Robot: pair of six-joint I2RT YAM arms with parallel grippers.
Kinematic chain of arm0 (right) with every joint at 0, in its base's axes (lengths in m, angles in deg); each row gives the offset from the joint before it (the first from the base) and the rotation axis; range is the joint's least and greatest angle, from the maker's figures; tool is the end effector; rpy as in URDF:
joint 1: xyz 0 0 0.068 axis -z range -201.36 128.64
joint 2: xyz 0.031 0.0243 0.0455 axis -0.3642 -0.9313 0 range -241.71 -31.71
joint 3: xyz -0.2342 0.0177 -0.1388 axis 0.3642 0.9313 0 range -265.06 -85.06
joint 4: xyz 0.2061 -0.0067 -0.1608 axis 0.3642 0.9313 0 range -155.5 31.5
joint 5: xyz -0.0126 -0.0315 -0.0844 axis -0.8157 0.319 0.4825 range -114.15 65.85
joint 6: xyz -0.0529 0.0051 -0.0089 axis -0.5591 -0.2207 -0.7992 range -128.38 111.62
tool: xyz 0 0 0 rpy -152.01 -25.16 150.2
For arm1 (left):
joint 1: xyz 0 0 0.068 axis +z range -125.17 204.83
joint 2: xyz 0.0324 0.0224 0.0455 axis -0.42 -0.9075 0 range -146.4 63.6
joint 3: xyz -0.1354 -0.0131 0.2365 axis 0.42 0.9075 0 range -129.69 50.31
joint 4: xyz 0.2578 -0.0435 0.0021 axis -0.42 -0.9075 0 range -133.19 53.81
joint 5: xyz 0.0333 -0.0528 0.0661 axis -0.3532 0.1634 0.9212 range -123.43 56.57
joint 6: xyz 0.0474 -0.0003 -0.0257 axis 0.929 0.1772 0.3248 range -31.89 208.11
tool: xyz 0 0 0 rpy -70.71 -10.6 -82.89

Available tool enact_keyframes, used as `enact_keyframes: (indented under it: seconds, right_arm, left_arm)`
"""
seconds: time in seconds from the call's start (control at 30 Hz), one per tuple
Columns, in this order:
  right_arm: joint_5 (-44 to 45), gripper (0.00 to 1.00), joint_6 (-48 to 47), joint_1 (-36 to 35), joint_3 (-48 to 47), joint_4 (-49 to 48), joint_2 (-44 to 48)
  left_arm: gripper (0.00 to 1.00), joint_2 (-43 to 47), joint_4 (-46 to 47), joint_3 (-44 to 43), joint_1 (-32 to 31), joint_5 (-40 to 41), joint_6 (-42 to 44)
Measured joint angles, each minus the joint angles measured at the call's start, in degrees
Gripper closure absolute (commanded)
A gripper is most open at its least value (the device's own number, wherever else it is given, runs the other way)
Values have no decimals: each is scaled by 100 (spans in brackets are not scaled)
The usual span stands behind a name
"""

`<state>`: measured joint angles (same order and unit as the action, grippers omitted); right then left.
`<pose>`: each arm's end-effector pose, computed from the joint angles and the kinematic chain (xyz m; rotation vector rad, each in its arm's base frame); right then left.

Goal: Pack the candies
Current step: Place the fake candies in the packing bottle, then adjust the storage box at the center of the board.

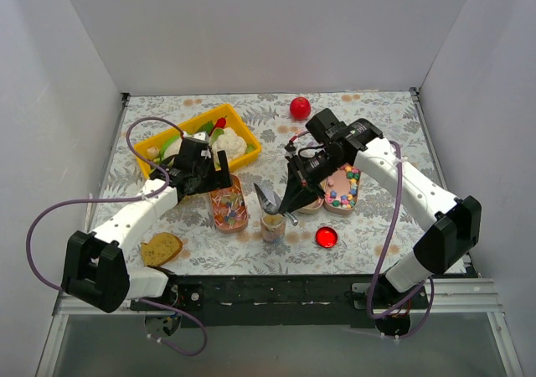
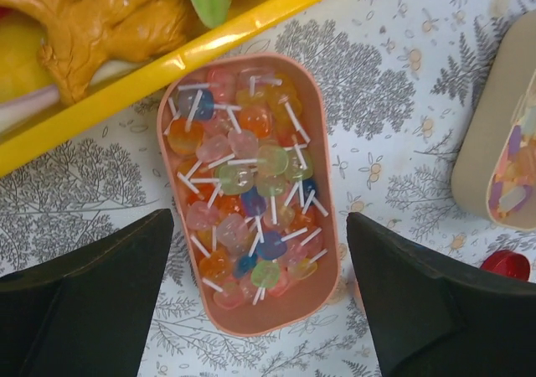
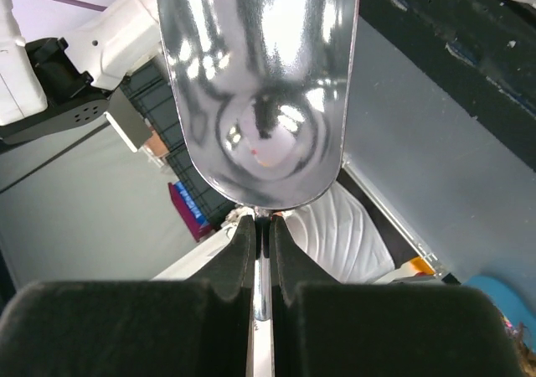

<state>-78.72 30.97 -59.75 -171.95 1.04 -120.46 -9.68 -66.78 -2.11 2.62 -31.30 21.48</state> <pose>0.2139 0.2065 0.3414 0.2255 -2.5060 -1.3054 0.2437 -0.0980 0.2495 -0.9878 2.3751 -0.5953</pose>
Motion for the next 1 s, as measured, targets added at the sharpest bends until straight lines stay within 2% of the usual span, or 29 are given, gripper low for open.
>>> enact_keyframes:
  seconds: [0.13,0.33,0.43,0.47,0.53,0.6,0.7,0.77,0.9,0.93,1.0]
  right_arm:
    - [149,99,-122,35,-140,103,0]
    - [358,99,-214,184,-140,98,0]
    - [376,99,-214,278,-127,61,2]
    - [382,99,-214,310,-90,15,15]
    - [389,99,-212,378,24,-48,55]
    - [396,99,-210,428,74,-61,63]
    - [420,99,-214,472,85,-76,72]
    - [444,99,-214,501,87,-83,85]
    - [481,99,-214,531,90,-114,118]
    - [483,99,-214,533,94,-122,122]
    - [492,99,-214,538,140,-170,144]
  left_arm:
    - [37,28,-168,118,0,35,-131]
    - [46,39,-542,157,0,304,-380]
    - [57,20,-675,232,0,409,-494]
    - [65,-9,-717,258,0,439,-531]
    - [69,-109,-739,321,0,459,-588]
    - [76,-214,-734,374,0,457,-616]
    - [82,-363,-695,459,0,433,-621]
    - [83,-439,-664,487,0,407,-592]
    - [92,-634,-535,490,0,337,-518]
    - [97,-691,-505,490,0,337,-485]
    - [100,-782,-472,474,2,319,-446]
